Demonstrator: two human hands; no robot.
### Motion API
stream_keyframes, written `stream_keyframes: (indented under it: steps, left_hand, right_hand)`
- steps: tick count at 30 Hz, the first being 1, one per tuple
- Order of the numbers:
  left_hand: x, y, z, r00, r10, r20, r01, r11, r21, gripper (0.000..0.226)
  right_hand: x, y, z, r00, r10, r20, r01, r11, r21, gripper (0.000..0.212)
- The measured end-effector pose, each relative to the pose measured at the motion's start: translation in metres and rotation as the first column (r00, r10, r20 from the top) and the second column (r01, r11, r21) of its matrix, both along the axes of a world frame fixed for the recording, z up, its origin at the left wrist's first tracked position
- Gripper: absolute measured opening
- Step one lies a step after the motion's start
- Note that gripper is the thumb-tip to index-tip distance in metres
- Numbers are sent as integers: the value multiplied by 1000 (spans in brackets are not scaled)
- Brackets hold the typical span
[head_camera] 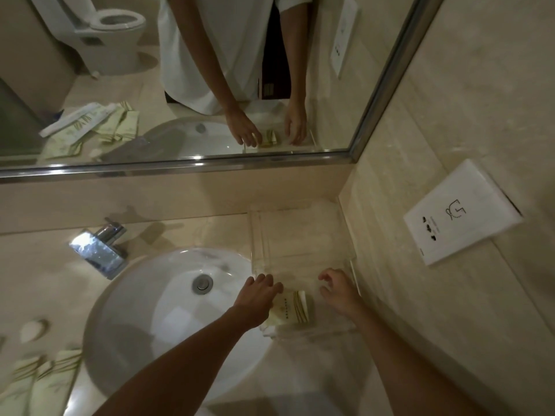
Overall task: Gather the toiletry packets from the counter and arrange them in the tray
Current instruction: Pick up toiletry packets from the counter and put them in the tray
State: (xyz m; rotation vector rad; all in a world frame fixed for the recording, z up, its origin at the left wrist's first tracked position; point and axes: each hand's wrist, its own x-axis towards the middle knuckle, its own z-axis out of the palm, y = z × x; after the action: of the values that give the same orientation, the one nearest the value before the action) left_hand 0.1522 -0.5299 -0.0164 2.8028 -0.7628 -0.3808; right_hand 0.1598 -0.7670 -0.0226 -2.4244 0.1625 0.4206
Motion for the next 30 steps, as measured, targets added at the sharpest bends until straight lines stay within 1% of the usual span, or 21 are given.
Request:
stream_keyframes:
  steps: [4, 8, 10, 13, 15, 18, 22, 27, 30]
  left_hand:
    - [2, 10, 9, 1000, 17, 26, -16, 998, -65, 33]
    - [9, 35, 20, 996, 85, 18, -83, 993, -83, 27]
    - [10, 50, 27, 991, 133, 21, -130, 987, -97, 27]
    - [5, 77, 40, 982, 189, 11, -187, 976, -115, 25]
    - [0, 101, 46, 973, 229, 17, -226, 966, -126, 22]
    - [-12, 139, 57, 953, 304, 15, -299, 944, -136, 17]
    - [-38, 191, 67, 917, 399, -2, -396, 911, -115, 19]
    - [-78, 256, 68, 858, 511, -54, -513, 852, -102, 21]
    - [-106, 291, 67, 820, 566, -87, -572, 815, -88, 21]
  right_hand:
    - [2, 8, 14, 1000, 21, 6, -21, 999, -29, 23]
    - [3, 23, 31, 997, 75, 9, -74, 996, -58, 20]
    - [6, 35, 44, 992, 127, 10, -125, 988, -86, 14]
    - [10, 60, 66, 977, 212, -4, -209, 963, -168, 6]
    - [13, 82, 79, 964, 266, 4, -259, 943, -208, 12]
    - [14, 121, 97, 939, 341, 31, -320, 906, -277, 19]
    - [9, 177, 113, 900, 435, 26, -397, 843, -364, 17]
    - [-9, 250, 127, 820, 571, -37, -536, 744, -398, 10]
    - [-21, 294, 129, 774, 628, -76, -603, 696, -389, 11]
